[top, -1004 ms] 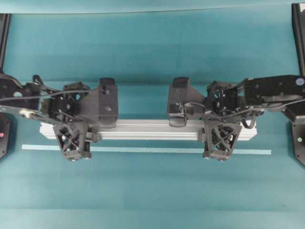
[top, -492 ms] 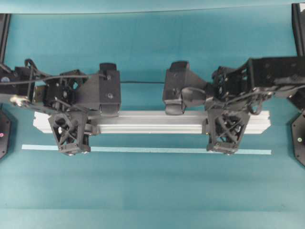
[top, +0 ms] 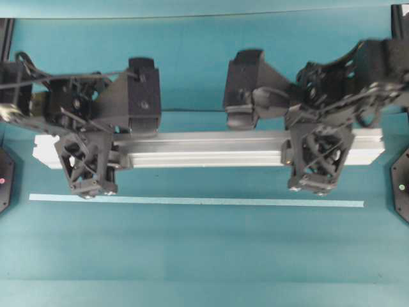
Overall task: Lift the metal rail with both hands.
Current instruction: 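Lift the rail upward with both grippers together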
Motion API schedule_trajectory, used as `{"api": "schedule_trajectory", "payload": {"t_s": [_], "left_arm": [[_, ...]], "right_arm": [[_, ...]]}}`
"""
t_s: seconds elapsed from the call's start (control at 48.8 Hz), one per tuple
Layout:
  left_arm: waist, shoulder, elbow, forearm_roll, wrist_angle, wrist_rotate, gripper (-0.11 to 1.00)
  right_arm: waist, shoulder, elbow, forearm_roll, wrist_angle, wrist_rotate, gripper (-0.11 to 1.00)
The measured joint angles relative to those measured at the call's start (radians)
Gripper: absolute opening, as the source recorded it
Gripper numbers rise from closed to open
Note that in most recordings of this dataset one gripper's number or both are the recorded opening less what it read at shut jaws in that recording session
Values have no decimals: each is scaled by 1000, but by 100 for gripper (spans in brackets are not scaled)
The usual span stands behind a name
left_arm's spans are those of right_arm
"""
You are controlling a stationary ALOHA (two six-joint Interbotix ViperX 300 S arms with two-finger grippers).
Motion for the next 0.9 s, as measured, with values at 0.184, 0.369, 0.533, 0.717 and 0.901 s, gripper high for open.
{"api": "schedule_trajectory", "payload": {"t_s": [0.184, 0.369, 0.533, 0.717, 0.901], "left_arm": [[0, -3, -72, 0, 55, 2, 37], [0, -2, -147, 0, 100, 2, 37], [2, -2, -210, 0, 129, 3, 37], [-2, -3, -261, 5, 147, 3, 37], [0, -3, -293, 5, 160, 5, 37]], "right_arm": [[-2, 3, -75, -3, 55, 2, 39], [0, 5, -143, -14, 115, 3, 39], [3, 2, -192, -25, 137, 3, 39], [17, 0, -224, -49, 143, 3, 39], [20, 0, -249, -54, 146, 5, 39]]}}
